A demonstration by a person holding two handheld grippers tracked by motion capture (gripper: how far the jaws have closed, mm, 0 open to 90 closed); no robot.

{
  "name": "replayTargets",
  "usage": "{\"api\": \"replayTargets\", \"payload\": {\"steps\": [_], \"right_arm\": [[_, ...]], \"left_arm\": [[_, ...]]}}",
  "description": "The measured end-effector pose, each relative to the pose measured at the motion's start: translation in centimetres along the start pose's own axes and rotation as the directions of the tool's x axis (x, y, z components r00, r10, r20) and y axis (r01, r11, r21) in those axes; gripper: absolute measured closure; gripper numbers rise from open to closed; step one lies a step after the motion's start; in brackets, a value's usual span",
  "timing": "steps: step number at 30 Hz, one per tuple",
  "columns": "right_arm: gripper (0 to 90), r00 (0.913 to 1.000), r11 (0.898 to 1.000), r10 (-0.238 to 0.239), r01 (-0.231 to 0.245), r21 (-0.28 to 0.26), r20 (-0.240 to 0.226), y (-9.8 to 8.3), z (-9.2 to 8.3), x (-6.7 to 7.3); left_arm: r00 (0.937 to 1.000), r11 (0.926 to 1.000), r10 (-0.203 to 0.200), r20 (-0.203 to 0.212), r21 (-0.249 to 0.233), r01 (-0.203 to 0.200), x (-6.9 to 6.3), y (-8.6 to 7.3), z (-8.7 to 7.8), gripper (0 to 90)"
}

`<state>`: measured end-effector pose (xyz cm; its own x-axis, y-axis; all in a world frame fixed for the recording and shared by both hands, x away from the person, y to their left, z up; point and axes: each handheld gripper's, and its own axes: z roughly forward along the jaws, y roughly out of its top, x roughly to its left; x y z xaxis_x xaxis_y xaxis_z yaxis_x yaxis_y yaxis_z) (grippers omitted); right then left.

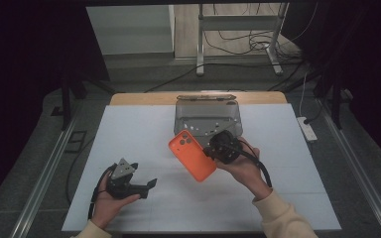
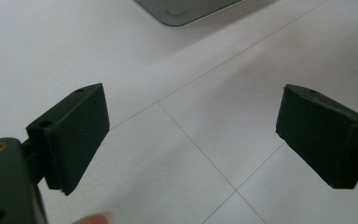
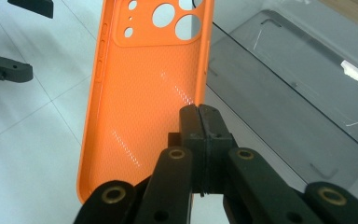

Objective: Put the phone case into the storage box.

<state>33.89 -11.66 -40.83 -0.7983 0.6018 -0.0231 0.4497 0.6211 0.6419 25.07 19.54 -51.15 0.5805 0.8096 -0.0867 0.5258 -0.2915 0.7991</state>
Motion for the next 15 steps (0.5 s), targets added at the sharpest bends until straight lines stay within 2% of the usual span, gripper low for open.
{"api": "replayTargets", "payload": {"steps": [8,15], "right_arm": [[89.9,0.9999,1.000,-0.011,0.011,0.000,0.000,-0.9,-0.6,-0.1],[89.9,0.9999,1.000,-0.010,0.010,-0.002,-0.003,-2.0,-1.1,-0.3]], "left_arm": [[1.0000,1.0000,-0.001,0.000,0.000,0.001,0.0,0.0,0.0,9.6],[0.9998,0.9998,-0.018,0.012,-0.008,0.018,0.1,0.1,-0.1,9.5]]}}
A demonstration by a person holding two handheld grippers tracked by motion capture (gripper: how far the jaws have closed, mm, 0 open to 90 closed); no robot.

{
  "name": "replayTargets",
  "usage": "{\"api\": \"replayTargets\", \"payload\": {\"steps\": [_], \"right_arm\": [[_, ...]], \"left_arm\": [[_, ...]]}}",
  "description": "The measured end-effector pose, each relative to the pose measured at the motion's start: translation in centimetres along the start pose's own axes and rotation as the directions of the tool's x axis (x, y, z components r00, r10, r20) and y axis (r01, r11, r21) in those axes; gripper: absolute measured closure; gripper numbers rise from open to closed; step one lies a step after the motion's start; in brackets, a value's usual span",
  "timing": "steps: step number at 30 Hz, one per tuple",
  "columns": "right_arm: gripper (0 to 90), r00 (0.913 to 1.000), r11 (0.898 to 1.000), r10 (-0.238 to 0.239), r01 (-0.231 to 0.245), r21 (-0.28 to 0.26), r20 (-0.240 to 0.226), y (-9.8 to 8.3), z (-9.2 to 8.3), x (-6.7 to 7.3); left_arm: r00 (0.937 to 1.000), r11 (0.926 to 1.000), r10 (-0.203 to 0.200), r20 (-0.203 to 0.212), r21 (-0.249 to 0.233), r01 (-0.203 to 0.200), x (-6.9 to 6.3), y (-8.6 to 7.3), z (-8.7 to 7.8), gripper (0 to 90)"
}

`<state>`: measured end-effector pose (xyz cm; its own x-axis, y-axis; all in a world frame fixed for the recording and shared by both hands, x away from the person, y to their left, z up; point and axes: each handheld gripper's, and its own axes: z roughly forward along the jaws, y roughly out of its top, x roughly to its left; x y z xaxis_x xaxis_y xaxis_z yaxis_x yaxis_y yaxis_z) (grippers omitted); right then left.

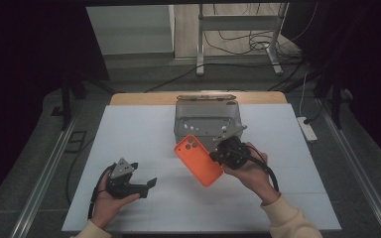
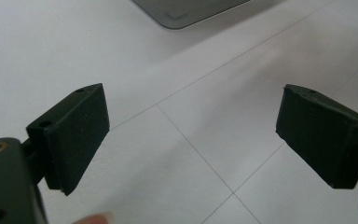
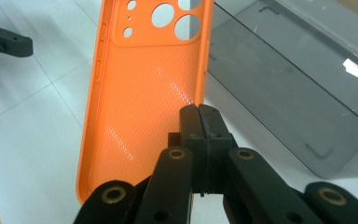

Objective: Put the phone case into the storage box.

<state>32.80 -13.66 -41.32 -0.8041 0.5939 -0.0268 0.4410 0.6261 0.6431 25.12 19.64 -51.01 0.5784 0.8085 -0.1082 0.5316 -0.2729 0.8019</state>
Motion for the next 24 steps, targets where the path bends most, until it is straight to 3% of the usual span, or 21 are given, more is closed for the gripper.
{"api": "replayTargets", "payload": {"steps": [24], "right_arm": [[89.9,0.9996,1.000,0.017,-0.017,0.008,0.024,-3.1,-1.0,-0.7]], "left_arm": [[1.0000,1.0000,0.002,-0.001,0.004,-0.002,0.0,0.1,-0.1,9.6]]}}
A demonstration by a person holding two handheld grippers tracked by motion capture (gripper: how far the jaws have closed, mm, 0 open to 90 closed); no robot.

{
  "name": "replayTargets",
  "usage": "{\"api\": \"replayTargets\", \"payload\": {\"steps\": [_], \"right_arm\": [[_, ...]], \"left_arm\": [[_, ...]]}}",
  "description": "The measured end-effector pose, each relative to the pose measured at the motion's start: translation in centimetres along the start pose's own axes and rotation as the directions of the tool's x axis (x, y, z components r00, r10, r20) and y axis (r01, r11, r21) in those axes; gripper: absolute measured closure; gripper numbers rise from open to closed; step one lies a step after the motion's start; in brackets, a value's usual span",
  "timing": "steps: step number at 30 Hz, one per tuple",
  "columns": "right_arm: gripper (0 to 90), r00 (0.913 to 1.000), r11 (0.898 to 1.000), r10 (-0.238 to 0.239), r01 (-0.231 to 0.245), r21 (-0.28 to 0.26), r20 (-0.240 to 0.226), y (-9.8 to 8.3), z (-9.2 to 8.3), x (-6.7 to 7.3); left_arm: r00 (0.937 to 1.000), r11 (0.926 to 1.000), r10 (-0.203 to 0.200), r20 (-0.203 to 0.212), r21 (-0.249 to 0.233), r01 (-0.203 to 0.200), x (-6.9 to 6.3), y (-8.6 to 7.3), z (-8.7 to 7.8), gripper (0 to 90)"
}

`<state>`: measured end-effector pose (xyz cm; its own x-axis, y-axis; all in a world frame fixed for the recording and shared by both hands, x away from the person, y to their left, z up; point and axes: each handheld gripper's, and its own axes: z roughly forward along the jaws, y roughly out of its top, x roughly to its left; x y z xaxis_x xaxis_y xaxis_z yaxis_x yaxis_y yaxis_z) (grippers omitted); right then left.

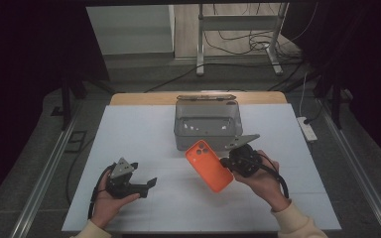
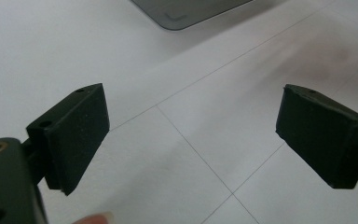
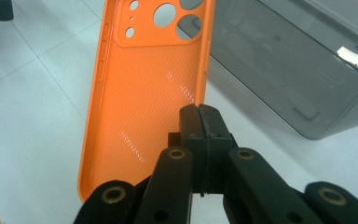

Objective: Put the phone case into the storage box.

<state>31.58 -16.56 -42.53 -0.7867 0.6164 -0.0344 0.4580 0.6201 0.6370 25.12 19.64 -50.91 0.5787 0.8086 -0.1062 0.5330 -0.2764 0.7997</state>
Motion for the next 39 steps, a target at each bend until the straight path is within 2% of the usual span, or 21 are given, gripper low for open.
{"api": "replayTargets", "payload": {"steps": [10,20,29,32,39], "right_arm": [[89.9,1.0000,1.000,-0.002,0.002,-0.001,0.002,-0.4,-0.2,-0.2],[89.9,0.9999,1.000,-0.012,0.012,-0.004,-0.003,-0.5,-0.2,0.1],[89.9,0.9998,1.000,-0.019,0.019,-0.004,-0.012,-0.6,0.0,0.1],[89.9,0.9998,1.000,-0.017,0.017,-0.004,-0.013,-0.7,0.0,0.1],[89.9,0.9997,1.000,-0.020,0.020,-0.003,-0.017,-0.7,0.0,0.2]], "left_arm": [[1.0000,1.0000,-0.005,0.002,-0.002,0.005,0.0,0.1,0.0,9.6],[0.9994,0.9998,-0.022,0.028,-0.002,0.022,-0.2,0.6,-0.3,10.4],[0.9962,0.9993,-0.026,0.083,0.028,0.024,-0.5,1.7,-0.9,12.2],[0.9932,0.9991,-0.028,0.113,0.033,0.024,-0.5,2.0,-0.8,12.0],[0.9910,0.9984,-0.030,0.131,0.051,0.024,-0.5,2.3,-0.5,11.9]]}}
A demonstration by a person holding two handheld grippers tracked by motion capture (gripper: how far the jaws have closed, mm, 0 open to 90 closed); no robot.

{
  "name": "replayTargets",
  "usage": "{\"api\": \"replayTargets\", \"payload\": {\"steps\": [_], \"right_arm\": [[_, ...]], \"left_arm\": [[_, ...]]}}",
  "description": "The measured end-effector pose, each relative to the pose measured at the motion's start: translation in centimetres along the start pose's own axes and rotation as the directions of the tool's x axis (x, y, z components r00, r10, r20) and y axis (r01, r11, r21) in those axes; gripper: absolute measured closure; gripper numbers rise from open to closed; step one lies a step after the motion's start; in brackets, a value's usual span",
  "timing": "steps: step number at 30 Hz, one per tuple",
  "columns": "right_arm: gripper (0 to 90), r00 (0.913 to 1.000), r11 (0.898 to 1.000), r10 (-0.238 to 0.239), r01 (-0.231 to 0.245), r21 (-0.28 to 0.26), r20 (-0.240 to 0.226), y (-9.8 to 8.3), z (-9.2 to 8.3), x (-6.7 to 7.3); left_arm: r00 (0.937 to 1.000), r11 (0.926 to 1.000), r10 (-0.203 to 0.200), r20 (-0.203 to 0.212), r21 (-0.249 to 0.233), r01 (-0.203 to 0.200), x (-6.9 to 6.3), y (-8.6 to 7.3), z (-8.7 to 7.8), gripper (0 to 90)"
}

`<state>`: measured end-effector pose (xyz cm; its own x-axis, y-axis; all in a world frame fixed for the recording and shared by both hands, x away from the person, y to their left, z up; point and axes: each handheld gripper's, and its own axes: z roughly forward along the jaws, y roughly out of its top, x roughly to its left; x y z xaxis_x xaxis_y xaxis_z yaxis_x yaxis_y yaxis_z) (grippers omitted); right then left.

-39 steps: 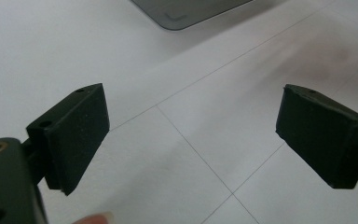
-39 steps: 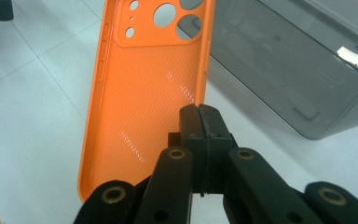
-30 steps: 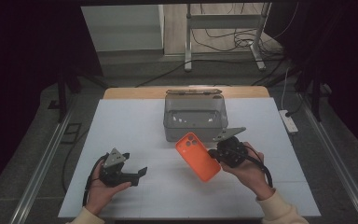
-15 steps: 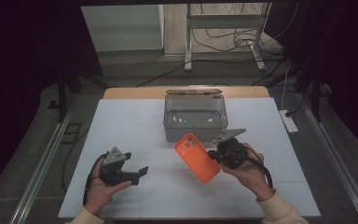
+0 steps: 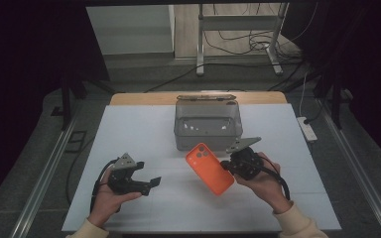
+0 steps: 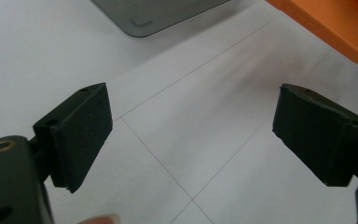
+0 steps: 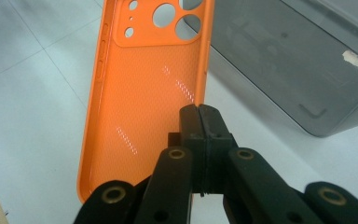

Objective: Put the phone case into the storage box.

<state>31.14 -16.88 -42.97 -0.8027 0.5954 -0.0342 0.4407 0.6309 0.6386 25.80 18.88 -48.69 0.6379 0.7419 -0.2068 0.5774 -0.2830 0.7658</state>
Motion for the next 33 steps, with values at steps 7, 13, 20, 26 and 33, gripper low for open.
{"api": "replayTargets", "payload": {"steps": [7,13,20,26,33], "right_arm": [[89.9,1.0000,1.000,-0.005,0.005,0.000,-0.006,0.0,0.1,0.2],[89.9,1.0000,1.000,-0.007,0.007,-0.002,-0.005,0.0,0.1,0.2],[89.9,0.9998,1.000,-0.009,0.009,-0.003,-0.016,0.1,0.3,0.2],[89.9,0.9998,1.000,-0.012,0.012,-0.006,-0.015,0.1,0.2,0.2],[89.9,0.9997,1.000,-0.017,0.017,-0.004,-0.016,0.1,0.3,0.4]], "left_arm": [[0.9999,1.0000,0.008,0.008,-0.004,-0.008,0.0,0.5,0.1,11.6],[0.9997,0.9998,0.018,0.017,-0.008,-0.018,-0.2,1.3,0.3,11.6],[0.9991,0.9994,0.030,0.029,-0.020,-0.030,-0.3,2.2,0.5,11.2],[0.9978,0.9989,0.043,0.051,-0.021,-0.042,-0.6,2.8,0.7,11.1],[0.9966,0.9987,0.047,0.067,-0.022,-0.046,-0.7,3.3,0.9,11.8]]}}
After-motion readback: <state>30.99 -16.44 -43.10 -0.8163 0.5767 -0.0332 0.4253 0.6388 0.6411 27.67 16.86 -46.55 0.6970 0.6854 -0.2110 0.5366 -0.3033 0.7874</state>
